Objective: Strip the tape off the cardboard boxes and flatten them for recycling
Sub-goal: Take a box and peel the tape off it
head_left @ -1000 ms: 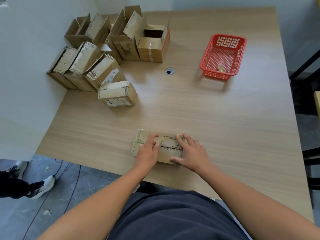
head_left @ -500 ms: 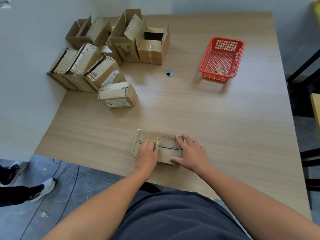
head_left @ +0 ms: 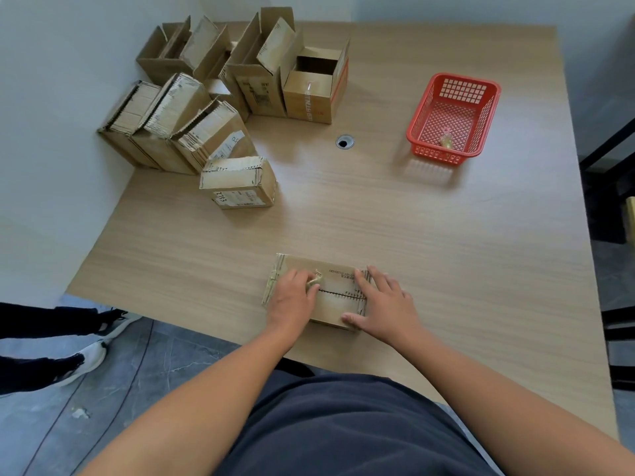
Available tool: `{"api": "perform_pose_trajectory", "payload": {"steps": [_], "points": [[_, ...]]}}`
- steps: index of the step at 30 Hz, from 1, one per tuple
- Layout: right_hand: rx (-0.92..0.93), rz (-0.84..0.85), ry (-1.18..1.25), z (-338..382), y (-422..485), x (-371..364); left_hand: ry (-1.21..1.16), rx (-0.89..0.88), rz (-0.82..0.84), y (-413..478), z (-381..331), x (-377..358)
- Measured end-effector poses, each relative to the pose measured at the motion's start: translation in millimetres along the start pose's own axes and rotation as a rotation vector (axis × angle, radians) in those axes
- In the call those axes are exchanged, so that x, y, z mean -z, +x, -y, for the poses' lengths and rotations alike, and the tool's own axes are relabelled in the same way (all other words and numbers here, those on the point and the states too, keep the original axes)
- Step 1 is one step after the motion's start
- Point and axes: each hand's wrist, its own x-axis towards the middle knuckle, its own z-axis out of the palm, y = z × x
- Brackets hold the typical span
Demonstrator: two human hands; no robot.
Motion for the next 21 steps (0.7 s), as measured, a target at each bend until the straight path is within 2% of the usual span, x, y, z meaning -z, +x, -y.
{"api": "perform_pose_trajectory", "payload": {"steps": [4,8,13,15,21], "points": [[-0.011,0.006,-0.009,1.7,-0.4,1.2,-0.070,0.046,-0.006,0.9,1.6,4.4],[0.000,-0.001,-0.046,7.9,-1.6,3.3,-0.071,0.008,0.002,-1.8,4.2,1.5],[0.127,0.014,-0.090,18.0,1.1,3.5,0.070,-0.008,-0.020,-7.0,8.0,1.7],[0.153,0.009,-0.069,21.2,0.9,-0.4,0.034,-0.004,-0.069,-2.7,11.8,5.6],[0.010,-0.005,-0.054,43.0,3.7,-12.3,-0.029,-0.027,-0.014,9.7,20.9,15.3]]}}
